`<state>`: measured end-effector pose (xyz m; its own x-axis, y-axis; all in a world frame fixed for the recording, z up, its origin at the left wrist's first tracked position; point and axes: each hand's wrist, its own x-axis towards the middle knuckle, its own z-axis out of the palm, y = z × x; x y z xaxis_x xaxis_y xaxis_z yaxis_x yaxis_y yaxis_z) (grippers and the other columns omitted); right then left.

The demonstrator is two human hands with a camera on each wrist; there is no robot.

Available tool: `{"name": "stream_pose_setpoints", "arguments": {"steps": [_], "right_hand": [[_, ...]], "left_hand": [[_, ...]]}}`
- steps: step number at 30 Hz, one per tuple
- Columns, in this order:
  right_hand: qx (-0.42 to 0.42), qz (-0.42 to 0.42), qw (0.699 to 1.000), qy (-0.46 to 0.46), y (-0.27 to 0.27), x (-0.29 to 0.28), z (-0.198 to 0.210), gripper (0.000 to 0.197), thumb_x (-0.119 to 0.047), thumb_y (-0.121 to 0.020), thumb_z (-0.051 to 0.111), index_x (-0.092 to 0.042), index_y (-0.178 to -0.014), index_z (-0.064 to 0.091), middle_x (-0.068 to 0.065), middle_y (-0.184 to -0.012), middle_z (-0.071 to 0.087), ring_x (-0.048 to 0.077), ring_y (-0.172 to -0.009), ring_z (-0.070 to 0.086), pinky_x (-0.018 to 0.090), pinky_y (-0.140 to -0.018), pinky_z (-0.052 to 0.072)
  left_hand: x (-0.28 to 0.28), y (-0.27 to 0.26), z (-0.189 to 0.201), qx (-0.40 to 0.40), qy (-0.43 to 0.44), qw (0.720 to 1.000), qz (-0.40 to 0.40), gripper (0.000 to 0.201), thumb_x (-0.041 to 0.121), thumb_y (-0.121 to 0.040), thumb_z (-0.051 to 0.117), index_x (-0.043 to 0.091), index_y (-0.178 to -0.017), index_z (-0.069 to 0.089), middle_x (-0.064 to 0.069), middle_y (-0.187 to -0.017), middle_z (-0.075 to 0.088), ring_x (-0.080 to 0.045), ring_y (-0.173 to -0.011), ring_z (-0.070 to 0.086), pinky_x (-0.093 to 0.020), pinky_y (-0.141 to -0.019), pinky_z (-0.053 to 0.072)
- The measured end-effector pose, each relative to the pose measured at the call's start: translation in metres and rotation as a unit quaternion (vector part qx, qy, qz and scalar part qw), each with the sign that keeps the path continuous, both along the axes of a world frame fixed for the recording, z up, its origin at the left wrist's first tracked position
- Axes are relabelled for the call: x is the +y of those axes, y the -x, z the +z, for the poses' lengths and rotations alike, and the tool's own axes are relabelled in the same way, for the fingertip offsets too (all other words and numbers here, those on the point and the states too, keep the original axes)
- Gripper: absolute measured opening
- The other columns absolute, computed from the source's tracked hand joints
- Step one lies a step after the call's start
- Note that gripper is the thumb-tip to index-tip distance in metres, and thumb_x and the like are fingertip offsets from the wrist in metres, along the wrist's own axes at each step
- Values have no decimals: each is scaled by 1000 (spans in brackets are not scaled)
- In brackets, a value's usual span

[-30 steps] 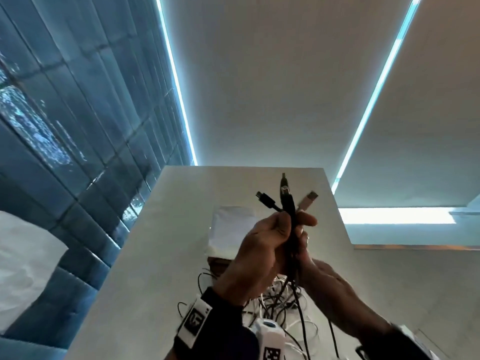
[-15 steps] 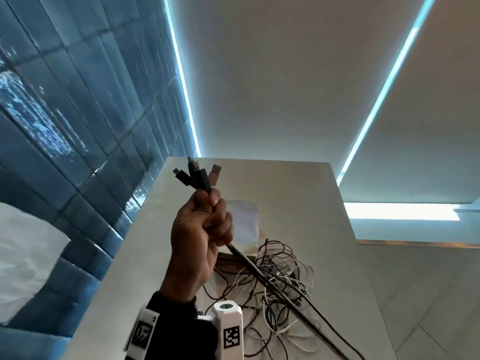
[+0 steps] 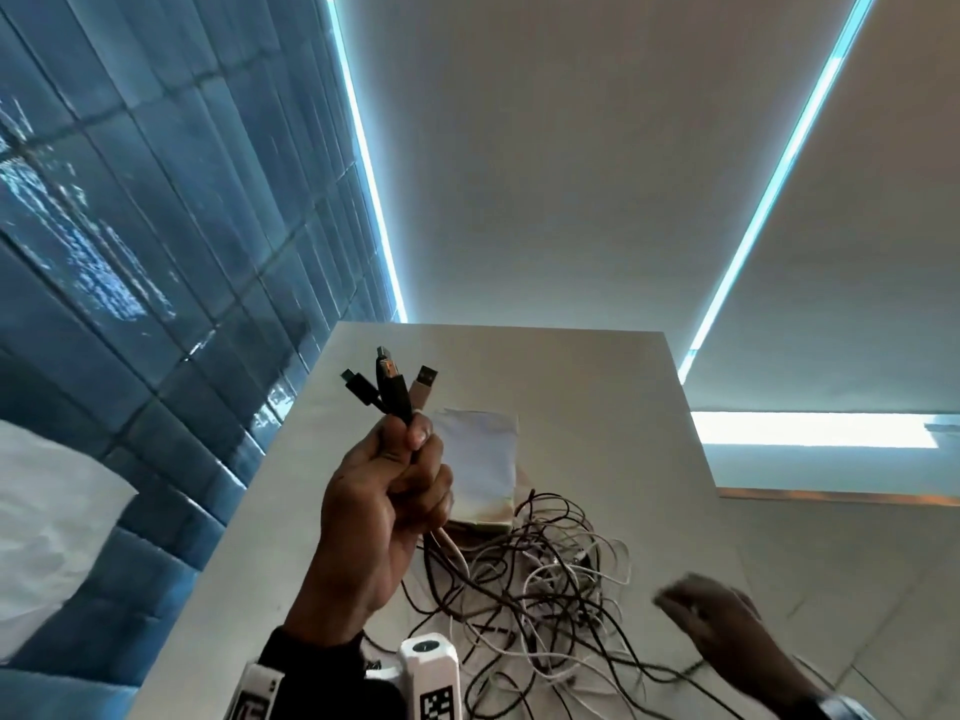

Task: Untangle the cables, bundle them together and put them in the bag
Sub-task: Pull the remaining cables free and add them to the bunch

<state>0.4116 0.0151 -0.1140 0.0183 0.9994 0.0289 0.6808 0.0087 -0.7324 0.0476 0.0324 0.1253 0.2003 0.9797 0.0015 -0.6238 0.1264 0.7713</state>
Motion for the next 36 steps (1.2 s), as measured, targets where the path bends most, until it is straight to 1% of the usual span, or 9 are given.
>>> {"name": "stream_pose_setpoints", "arguments": {"steps": [1, 4, 8, 15, 19, 23, 26, 29, 36], "right_hand": [[34, 36, 998, 29, 28, 10, 15, 10, -14, -76, 70, -21, -73, 76, -27, -66, 62, -11, -72, 58, 1, -63, 38], [-36, 137, 988, 66, 90, 65, 16, 23, -2, -69, 63, -18, -78, 78, -7, -75, 72, -5, -75, 59, 12, -64, 42], [-169, 225, 946, 161, 126, 89, 2, 22, -13, -73, 52, -13, -81, 72, 9, -88, 73, 19, -83, 63, 24, -73, 42], [-259, 206, 929, 166, 158, 88, -16, 30, -38, -83, 54, -24, -107, 65, 6, -109, 69, 31, -104, 65, 36, -80, 51], [-160, 147, 965, 150, 150, 82, -17, 18, -34, -84, 55, -22, -94, 65, 1, -98, 71, 26, -95, 64, 31, -72, 47], [60, 17, 994, 89, 134, 75, 1, 18, -27, -87, 67, -27, -69, 66, -10, -63, 70, 9, -66, 67, 29, -67, 49], [194, -16, 980, 53, 133, 74, 33, 23, -18, -91, 65, -21, -68, 68, -4, -53, 61, 13, -54, 55, 27, -59, 43], [311, 18, 949, 46, 142, 73, 79, 20, -6, -97, 53, -13, -91, 71, -1, -59, 50, 18, -60, 46, 33, -59, 39], [421, 139, 896, -11, 172, 51, 194, 10, -6, -92, 57, 4, -91, 56, 17, -64, 61, 29, -52, 57, 38, -51, 50]], "left_hand": [[0, 1, 1, 0, -1, 1000, 3, 38, 39, -69, 81, 16, -73, 51, 7, -53, 27, -9, -44, 13, -25, -42, 17], [-3, 4, 3, 3, 2, 1000, 14, 40, 40, -66, 83, 17, -72, 51, 7, -53, 27, -9, -44, 12, -24, -41, 19], [-9, 11, 3, 16, 10, 999, 42, 41, 40, -62, 85, 17, -72, 52, 8, -53, 26, -6, -41, 18, -23, -41, 20], [-14, 22, 4, 34, 17, 997, 61, 38, 40, -69, 81, 17, -72, 50, 8, -53, 27, -4, -40, 21, -21, -40, 21], [-13, 26, 3, 33, 7, 998, 59, 38, 42, -72, 79, 17, -74, 50, 8, -53, 28, -4, -40, 21, -23, -42, 18], [-9, 23, 2, 36, 12, 996, 77, 28, 36, -84, 65, 16, -74, 49, 6, -54, 26, -5, -41, 19, -24, -42, 16], [-7, 15, 0, 60, 14, 994, 94, 24, 30, -94, 47, 15, -76, 48, 5, -56, 23, -7, -43, 16, -25, -43, 14], [-5, 5, -1, 88, 22, 990, 109, 26, 30, -98, 41, 15, -80, 50, 5, -57, 21, -7, -45, 14, -26, -45, 11], [2, -17, -5, 189, 7, 976, 108, 25, 25, -97, 43, 4, -104, 55, 3, -57, 23, -9, -46, 16, -22, -42, 16]]}}
